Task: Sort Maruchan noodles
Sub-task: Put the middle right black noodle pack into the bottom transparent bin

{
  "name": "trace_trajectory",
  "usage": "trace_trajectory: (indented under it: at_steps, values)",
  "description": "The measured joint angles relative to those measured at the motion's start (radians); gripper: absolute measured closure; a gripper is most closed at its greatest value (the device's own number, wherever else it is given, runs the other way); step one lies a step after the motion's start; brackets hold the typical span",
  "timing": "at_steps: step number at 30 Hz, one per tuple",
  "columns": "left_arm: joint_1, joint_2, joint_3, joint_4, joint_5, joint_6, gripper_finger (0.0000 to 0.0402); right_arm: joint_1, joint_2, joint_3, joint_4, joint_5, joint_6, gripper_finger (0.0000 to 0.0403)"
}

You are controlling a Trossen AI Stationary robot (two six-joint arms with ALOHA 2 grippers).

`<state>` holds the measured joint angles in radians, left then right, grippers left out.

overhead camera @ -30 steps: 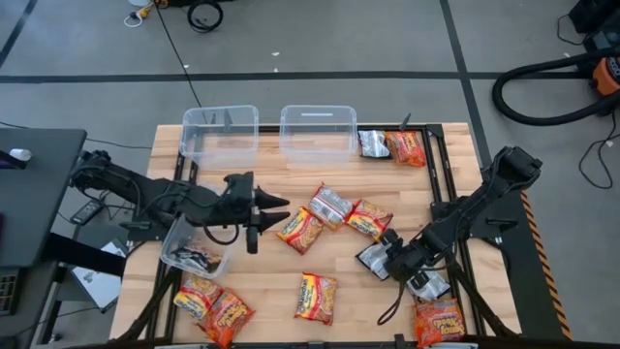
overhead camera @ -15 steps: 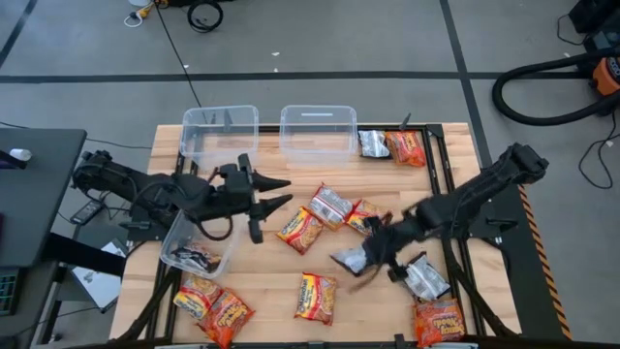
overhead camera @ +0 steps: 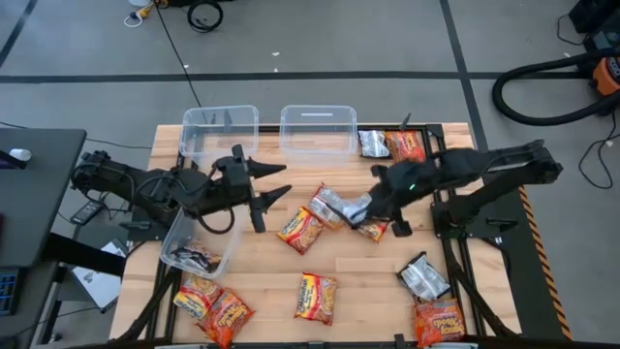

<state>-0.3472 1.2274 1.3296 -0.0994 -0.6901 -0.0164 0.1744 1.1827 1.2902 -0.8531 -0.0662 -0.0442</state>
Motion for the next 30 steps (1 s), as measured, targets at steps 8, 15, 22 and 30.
trace_trajectory:
  at_steps: [8,15,22,30]
  values:
    - [0.059,0.001,-0.001,0.039,0.211,-0.002,0.0144,-0.023,-0.079,0.038,0.453,-0.192,0.130,0.0385]
    - [0.159,0.010,-0.001,0.208,0.512,0.063,0.0142,-0.007,-0.078,0.037,0.764,-0.199,0.212,0.0385]
    - [0.254,0.125,-0.002,0.348,0.684,0.060,0.0142,-0.005,-0.033,0.037,1.011,-0.224,0.274,0.0385]
    - [0.257,0.245,-0.002,0.575,0.864,0.039,0.0142,-0.007,0.017,0.036,1.009,-0.190,0.306,0.0385]
